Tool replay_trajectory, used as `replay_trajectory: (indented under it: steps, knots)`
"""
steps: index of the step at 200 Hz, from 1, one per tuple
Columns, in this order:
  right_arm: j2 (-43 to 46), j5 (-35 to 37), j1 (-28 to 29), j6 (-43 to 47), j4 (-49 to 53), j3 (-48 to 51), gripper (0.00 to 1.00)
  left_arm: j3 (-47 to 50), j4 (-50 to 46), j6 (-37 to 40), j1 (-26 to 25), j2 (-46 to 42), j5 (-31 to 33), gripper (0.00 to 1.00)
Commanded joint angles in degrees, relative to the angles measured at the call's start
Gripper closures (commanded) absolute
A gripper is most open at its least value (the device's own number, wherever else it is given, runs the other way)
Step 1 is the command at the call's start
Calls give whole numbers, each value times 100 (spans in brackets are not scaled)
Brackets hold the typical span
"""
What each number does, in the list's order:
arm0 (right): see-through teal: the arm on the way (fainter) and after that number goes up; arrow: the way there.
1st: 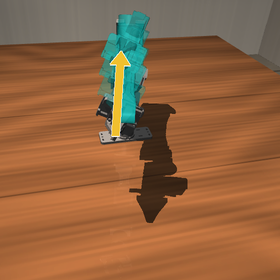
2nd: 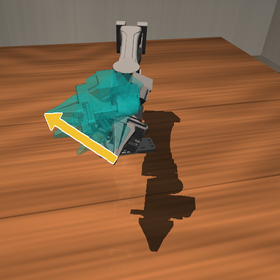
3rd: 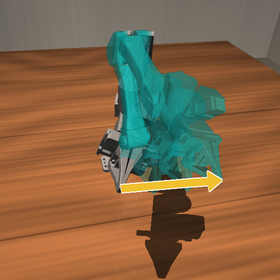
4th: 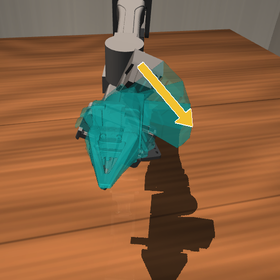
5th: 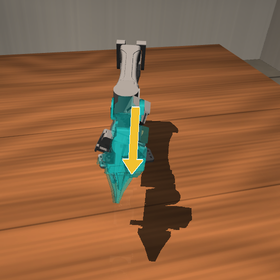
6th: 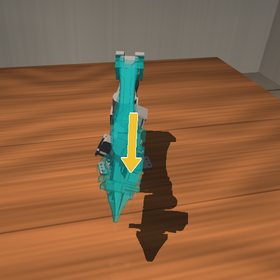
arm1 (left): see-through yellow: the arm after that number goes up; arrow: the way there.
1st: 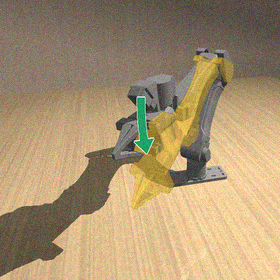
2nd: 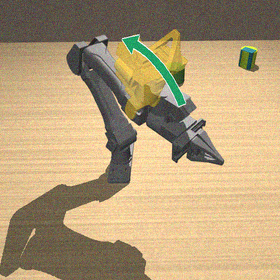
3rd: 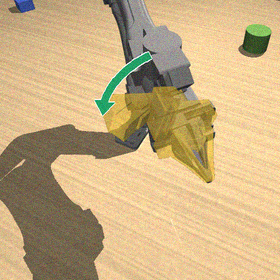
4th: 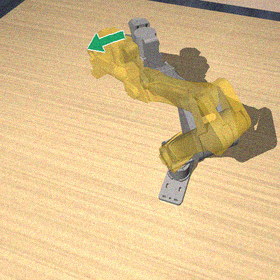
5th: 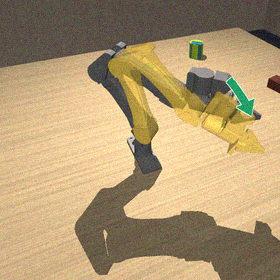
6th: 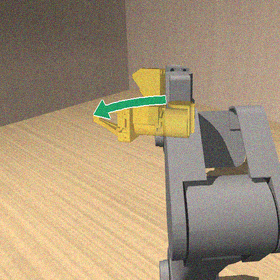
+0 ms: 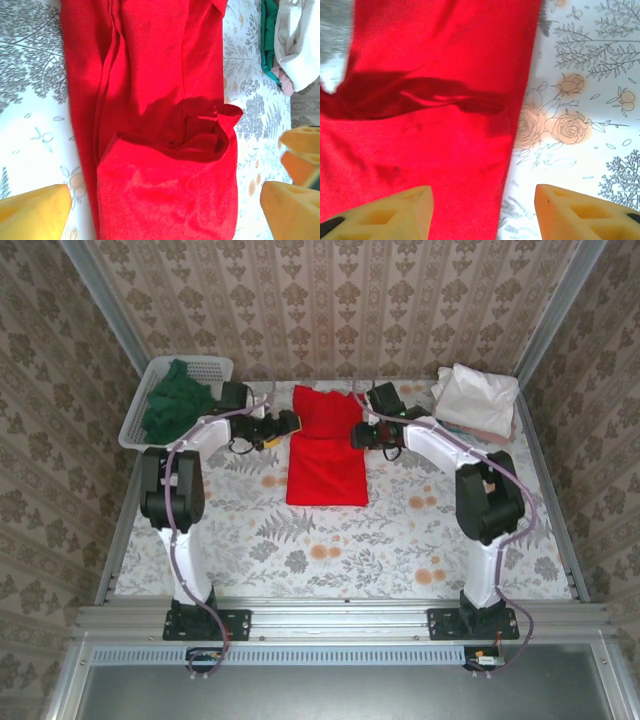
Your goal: Fold and stack the t-shirts
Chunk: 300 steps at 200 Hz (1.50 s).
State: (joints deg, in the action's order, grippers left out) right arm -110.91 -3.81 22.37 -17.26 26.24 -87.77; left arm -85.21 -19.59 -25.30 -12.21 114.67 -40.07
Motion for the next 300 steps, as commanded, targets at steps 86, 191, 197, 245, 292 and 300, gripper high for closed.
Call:
replay_trajectory:
  steps: [86,191,197,245,292,300]
  knots:
    - [-2907,1168,851,-233,1756,-3187,56,3202,1050,315,-726,-1795,1375,45]
    - [-1186,891,1076,264,848,-1744,34,3629,1496,250,-1227,-1610,929,62]
    - [-1042,875,1076,243,795,-1557,34,3691,1527,220,-1289,-1656,936,63]
    - [222,685,1054,-82,-142,779,36,4470,2106,-155,-1547,-1945,872,93]
    - [732,483,1426,-600,-649,2390,43,5059,2385,-476,-1741,-2187,1045,95]
    - [836,471,1507,-699,-749,2638,43,5203,2496,-551,-1741,-2254,1008,95]
